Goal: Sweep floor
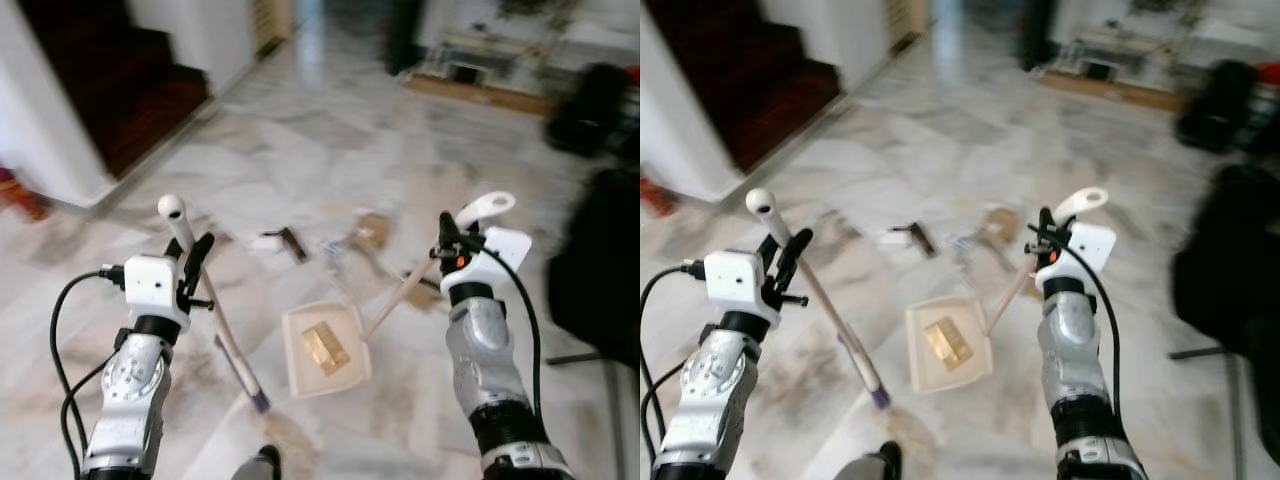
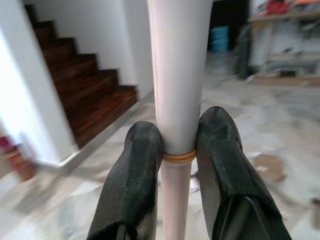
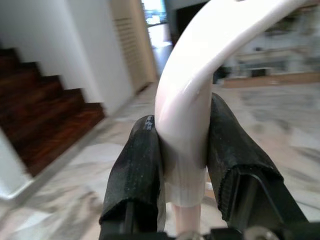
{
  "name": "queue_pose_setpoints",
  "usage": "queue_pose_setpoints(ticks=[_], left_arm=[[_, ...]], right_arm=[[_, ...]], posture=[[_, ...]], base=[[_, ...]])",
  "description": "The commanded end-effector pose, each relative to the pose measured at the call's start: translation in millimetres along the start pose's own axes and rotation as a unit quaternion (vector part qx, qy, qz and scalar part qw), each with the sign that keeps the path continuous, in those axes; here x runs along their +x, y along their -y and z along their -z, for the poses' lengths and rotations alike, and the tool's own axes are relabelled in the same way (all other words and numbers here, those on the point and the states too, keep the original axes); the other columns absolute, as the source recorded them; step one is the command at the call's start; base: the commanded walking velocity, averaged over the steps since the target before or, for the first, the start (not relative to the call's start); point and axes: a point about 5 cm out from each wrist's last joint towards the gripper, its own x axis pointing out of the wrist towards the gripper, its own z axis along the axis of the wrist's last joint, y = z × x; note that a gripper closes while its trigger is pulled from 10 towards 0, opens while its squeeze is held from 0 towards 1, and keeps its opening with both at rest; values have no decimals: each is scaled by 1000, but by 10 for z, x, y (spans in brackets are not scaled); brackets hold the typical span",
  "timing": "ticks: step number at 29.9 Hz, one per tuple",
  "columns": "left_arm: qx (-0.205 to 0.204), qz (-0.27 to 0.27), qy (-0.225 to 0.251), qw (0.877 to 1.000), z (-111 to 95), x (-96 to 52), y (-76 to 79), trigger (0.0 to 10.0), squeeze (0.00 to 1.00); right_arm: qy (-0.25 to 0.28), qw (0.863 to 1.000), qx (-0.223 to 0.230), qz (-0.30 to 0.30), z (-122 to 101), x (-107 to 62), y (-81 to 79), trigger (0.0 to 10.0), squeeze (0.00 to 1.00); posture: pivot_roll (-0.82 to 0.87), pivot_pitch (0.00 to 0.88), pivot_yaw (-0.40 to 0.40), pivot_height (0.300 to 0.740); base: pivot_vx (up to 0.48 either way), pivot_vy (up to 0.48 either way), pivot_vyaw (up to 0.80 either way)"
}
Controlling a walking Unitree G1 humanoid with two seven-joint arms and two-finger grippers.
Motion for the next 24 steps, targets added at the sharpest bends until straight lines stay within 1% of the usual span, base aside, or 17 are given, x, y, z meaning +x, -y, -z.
queue_pose_setpoints(ticks=[1, 3, 8, 10, 11, 12, 20, 23, 24], left_arm=[[12, 2, 31, 999, -140, 85, -2, 10000, 0], [9, -6, 32, 999, -151, 101, -18, 10000, 0], [11, -9, 29, 999, -143, 115, -31, 10000, 0], [9, -10, 30, 999, -152, 125, -23, 10000, 0], [7, -9, 31, 999, -154, 128, -10, 10000, 0], [6, -9, 29, 1000, -138, 123, 3, 10000, 0], [2, -5, 26, 1000, -133, 153, 31, 10000, 0], [0, -4, 26, 1000, -129, 158, 49, 10000, 0], [-1, -3, 26, 1000, -128, 159, 54, 10000, 0]], right_arm=[[43, 999, -4, -14, -215, 108, -62, 10000, 0], [46, 999, 0, -9, -248, 133, -59, 10000, 0], [46, 999, -2, -13, -269, 155, -83, 10000, 0], [46, 999, -6, -13, -278, 157, -74, 10000, 0], [46, 999, -6, -11, -275, 151, -56, 10000, 0], [45, 999, -9, -10, -264, 140, -45, 10000, 0], [39, 999, -11, -5, -247, 144, -19, 10000, 0], [28, 999, -15, -1, -204, 114, 58, 10000, 0], [25, 1000, -15, 7, -189, 99, 106, 10000, 0]], posture=[[-40, 142, -10, 740], [-41, 162, -12, 740], [-50, 178, -17, 740], [-54, 172, -16, 740], [-67, 189, -14, 740], [-73, 187, -11, 740], [-73, 192, -10, 740], [-77, 195, -10, 740], [-83, 193, -8, 740]], base=[[0, 0, 800], [0, 0, 800], [0, 0, 800], [0, 0, 800], [0, 0, 800], [0, 0, 800], [0, 0, 800], [0, 0, 0], [0, 0, 0]])
